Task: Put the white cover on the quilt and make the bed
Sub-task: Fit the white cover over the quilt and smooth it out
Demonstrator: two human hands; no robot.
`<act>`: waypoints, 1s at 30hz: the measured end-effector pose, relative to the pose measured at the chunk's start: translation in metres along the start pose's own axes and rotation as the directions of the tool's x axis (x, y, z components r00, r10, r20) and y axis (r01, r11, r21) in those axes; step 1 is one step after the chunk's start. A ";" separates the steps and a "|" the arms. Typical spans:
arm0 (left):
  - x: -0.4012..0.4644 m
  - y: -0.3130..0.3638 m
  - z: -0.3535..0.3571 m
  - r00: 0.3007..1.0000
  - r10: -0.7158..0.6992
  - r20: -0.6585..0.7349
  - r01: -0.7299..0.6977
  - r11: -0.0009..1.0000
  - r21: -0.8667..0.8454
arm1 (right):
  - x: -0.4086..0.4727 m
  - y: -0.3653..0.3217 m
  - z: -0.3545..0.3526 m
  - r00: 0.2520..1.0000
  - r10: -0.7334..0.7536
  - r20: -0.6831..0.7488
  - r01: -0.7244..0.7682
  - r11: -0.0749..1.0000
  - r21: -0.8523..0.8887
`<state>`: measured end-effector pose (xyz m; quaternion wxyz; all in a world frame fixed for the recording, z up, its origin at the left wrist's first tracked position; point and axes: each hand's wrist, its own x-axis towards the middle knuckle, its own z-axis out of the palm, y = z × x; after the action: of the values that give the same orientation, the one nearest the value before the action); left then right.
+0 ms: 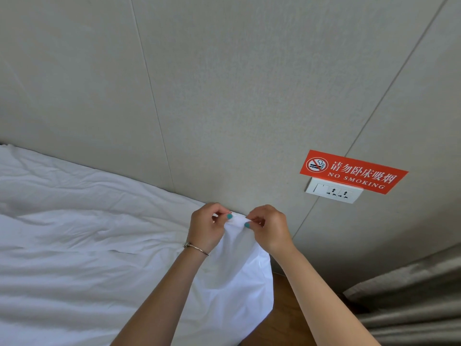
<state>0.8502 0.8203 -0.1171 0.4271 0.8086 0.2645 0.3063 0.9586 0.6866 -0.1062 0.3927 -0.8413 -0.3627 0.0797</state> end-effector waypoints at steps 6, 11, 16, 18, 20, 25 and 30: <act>0.003 0.000 0.009 0.999 0.015 0.052 -0.019 0.996 0.086 | 0.008 0.015 -0.010 0.997 -0.035 0.069 0.044 0.989 -0.141; 0.014 0.011 0.017 0.967 0.039 0.251 -0.041 0.999 0.003 | 0.003 0.021 -0.013 0.958 0.109 0.267 -0.133 0.988 0.077; 0.012 -0.005 0.015 0.828 -0.148 0.542 0.155 0.987 0.032 | 0.002 0.029 -0.016 0.954 0.160 0.253 -0.184 0.980 0.073; 0.008 -0.037 0.013 0.732 -0.257 0.631 -0.001 0.926 0.378 | 0.000 0.040 -0.021 0.961 0.230 0.157 -0.254 0.954 0.158; 0.001 -0.062 0.009 0.773 -0.311 0.553 -0.061 0.831 0.553 | -0.005 0.057 -0.024 0.951 0.287 0.119 -0.302 0.943 0.138; 0.008 -0.075 0.005 0.880 -0.199 0.430 -0.107 0.800 0.590 | -0.009 0.091 -0.011 0.943 0.332 -0.025 -0.314 0.861 -0.401; 0.019 -0.093 0.039 0.658 -0.201 0.726 -0.410 0.713 0.569 | 0.006 0.117 0.034 0.815 0.577 0.045 -0.578 0.810 0.096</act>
<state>0.8754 0.8592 -0.2087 0.1415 0.9727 0.1085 -0.1483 1.0129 0.6613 -0.2123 0.3914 -0.8892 -0.0880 0.2199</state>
